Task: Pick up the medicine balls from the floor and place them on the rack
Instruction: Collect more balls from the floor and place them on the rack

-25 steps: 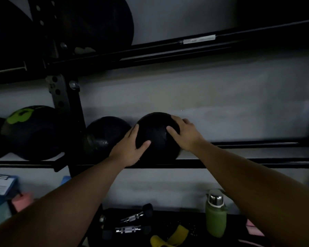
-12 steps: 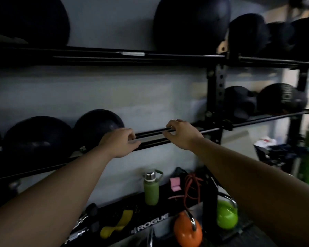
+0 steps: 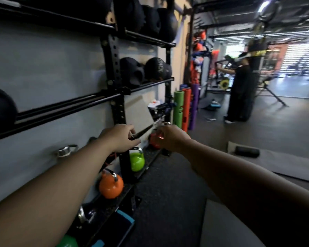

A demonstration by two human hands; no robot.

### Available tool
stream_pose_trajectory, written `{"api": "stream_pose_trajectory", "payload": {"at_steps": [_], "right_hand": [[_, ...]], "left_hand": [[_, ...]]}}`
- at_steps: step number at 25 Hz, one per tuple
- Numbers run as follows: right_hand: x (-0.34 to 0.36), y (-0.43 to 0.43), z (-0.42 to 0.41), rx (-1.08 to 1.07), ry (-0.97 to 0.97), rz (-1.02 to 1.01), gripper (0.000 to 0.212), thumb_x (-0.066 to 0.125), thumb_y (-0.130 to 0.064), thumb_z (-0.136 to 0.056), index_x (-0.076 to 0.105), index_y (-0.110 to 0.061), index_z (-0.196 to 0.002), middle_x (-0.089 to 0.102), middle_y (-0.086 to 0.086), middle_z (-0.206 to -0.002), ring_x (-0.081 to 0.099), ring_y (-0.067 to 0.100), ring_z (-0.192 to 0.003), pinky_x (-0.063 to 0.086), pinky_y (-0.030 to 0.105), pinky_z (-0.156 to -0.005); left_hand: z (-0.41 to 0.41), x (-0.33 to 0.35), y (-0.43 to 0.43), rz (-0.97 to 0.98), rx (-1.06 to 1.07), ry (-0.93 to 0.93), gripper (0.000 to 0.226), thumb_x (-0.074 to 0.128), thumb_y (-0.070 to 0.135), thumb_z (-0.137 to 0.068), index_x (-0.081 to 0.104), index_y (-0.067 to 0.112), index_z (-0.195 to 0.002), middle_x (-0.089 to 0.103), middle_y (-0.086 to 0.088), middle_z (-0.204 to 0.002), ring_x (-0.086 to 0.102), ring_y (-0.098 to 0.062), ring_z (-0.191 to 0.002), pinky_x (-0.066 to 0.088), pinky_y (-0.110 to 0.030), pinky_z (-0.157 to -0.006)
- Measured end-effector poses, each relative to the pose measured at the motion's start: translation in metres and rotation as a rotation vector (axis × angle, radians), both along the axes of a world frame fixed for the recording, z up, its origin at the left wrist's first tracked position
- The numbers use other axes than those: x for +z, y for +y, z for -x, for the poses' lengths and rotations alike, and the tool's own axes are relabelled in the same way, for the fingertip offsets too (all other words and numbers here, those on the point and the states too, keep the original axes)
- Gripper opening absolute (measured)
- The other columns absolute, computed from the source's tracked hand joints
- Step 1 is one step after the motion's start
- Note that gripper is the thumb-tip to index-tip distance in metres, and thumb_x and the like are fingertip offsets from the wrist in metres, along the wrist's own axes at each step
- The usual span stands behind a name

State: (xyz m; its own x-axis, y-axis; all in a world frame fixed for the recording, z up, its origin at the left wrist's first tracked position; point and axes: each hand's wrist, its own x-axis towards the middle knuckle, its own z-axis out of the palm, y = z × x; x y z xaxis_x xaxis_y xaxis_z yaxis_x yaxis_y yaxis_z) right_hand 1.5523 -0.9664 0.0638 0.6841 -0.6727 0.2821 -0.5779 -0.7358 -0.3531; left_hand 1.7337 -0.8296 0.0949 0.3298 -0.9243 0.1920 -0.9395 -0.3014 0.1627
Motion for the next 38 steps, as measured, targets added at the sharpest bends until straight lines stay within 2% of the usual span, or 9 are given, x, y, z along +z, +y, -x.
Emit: {"api": "stream_pose_trajectory", "payload": {"at_steps": [3,7,11,14,18,22,26,34,38], "right_hand": [[-0.011,-0.003,0.07,-0.133,0.027,-0.039,0.033,0.062,-0.052,-0.093,0.072,-0.024,-0.105,0.075,0.01,-0.106,0.072,0.035,-0.098,0.056,0.037,-0.076],[-0.028,-0.019,0.161,-0.275,0.008,-0.094,0.022,0.062,-0.058,-0.09,0.063,-0.035,-0.09,0.074,0.002,-0.1,0.072,0.029,-0.086,0.058,0.037,-0.072],[-0.038,-0.049,0.256,-0.387,0.017,-0.054,0.03,0.063,-0.057,-0.093,0.07,-0.029,-0.102,0.075,0.004,-0.104,0.071,0.028,-0.097,0.053,0.035,-0.075],[-0.044,-0.085,0.334,-0.471,0.026,-0.047,0.03,0.063,-0.056,-0.093,0.07,-0.028,-0.101,0.075,0.004,-0.106,0.069,0.028,-0.1,0.048,0.034,-0.075],[-0.05,-0.153,0.432,-0.517,0.036,-0.071,0.023,0.065,-0.053,-0.094,0.058,-0.033,-0.087,0.066,0.001,-0.093,0.065,0.025,-0.088,0.052,0.036,-0.074],[-0.053,-0.21,0.504,-0.533,0.043,-0.057,0.018,0.065,-0.049,-0.096,0.064,-0.031,-0.096,0.069,0.003,-0.098,0.059,0.021,-0.083,0.046,0.032,-0.071],[-0.06,-0.263,0.556,-0.519,0.06,-0.096,0.03,0.063,-0.046,-0.099,0.071,-0.025,-0.119,0.072,0.003,-0.108,0.063,0.019,-0.09,0.053,0.036,-0.08],[-0.083,-0.404,0.604,-0.53,0.012,-0.157,0.035,0.063,-0.051,-0.096,0.072,-0.024,-0.117,0.073,0.0,-0.106,0.068,0.021,-0.094,0.059,0.045,-0.086],[-0.089,-0.507,0.624,-0.55,0.11,-0.12,0.033,0.063,-0.053,-0.096,0.07,-0.024,-0.111,0.071,0.003,-0.107,0.067,0.025,-0.097,0.056,0.04,-0.081]], "left_hand": [[0.063,-0.017,-0.03,-0.037,-0.126,0.0,0.047,0.064,0.072,-0.081,0.063,0.033,-0.108,0.072,0.009,-0.11,0.067,-0.021,-0.106,0.053,-0.035,-0.089],[0.144,-0.036,-0.068,-0.111,-0.28,-0.041,0.048,0.06,0.074,-0.082,0.061,0.036,-0.111,0.068,0.01,-0.116,0.064,-0.021,-0.109,0.052,-0.037,-0.091],[0.228,-0.035,-0.122,-0.136,-0.364,-0.045,0.044,0.064,0.067,-0.087,0.061,0.034,-0.117,0.065,0.011,-0.109,0.06,-0.016,-0.1,0.048,-0.034,-0.085],[0.298,-0.039,-0.172,-0.135,-0.45,-0.023,0.048,0.064,0.068,-0.086,0.062,0.034,-0.12,0.068,0.011,-0.112,0.062,-0.015,-0.101,0.052,-0.037,-0.092],[0.397,-0.047,-0.239,-0.163,-0.526,-0.013,0.055,0.062,0.068,-0.089,0.06,0.032,-0.13,0.067,0.01,-0.121,0.063,-0.016,-0.111,0.052,-0.043,-0.097],[0.465,-0.055,-0.301,-0.173,-0.533,-0.006,0.052,0.062,0.066,-0.09,0.061,0.03,-0.128,0.066,0.007,-0.125,0.062,-0.017,-0.113,0.05,-0.041,-0.097],[0.521,-0.054,-0.365,-0.201,-0.517,0.004,0.05,0.063,0.063,-0.091,0.061,0.03,-0.129,0.065,0.005,-0.128,0.061,-0.018,-0.114,0.049,-0.039,-0.092],[0.577,-0.07,-0.521,-0.244,-0.556,-0.064,0.048,0.061,0.065,-0.09,0.061,0.032,-0.125,0.066,0.006,-0.121,0.063,-0.018,-0.108,0.053,-0.043,-0.095],[0.587,-0.102,-0.633,-0.294,-0.588,-0.071,0.048,0.06,0.064,-0.091,0.06,0.033,-0.128,0.065,0.006,-0.124,0.063,-0.018,-0.111,0.052,-0.043,-0.097]]}}
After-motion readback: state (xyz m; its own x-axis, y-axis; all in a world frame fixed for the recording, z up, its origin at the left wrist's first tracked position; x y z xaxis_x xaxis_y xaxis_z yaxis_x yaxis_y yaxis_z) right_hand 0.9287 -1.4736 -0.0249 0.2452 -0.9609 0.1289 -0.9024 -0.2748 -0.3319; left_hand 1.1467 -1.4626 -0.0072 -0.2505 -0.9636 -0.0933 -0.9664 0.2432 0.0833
